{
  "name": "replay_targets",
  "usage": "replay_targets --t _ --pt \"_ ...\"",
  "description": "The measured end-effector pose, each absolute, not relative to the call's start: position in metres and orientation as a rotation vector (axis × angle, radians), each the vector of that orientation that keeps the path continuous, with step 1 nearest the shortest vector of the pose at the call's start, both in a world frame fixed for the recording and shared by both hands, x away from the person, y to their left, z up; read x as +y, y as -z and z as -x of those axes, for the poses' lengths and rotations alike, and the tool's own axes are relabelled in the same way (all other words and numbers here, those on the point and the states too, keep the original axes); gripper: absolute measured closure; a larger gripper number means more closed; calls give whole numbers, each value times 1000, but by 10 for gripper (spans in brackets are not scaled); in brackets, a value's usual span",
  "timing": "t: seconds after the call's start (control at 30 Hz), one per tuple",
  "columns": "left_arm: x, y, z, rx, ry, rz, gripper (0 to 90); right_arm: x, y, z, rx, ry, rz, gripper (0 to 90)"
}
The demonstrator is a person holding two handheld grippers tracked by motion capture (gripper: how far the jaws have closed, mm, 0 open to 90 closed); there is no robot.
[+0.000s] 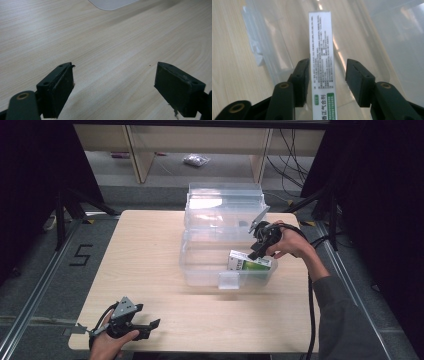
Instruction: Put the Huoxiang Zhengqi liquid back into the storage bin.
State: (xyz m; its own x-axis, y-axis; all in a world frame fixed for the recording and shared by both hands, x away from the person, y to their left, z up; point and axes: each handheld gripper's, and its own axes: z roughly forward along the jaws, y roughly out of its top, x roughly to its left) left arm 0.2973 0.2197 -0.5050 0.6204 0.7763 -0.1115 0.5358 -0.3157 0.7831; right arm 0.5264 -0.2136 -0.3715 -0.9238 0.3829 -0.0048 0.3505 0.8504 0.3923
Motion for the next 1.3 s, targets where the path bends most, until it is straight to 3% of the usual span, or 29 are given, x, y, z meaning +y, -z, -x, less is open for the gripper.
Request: replay_targets --t 0.37,1.3 --pt "217 506 -297 1047 -358 -1963 151 -217 357 -516 2867 -675 -691 441" --pt "217 506 -297 1050 -357 -1951 150 -216 363 -476 2736 -829 -891 328"
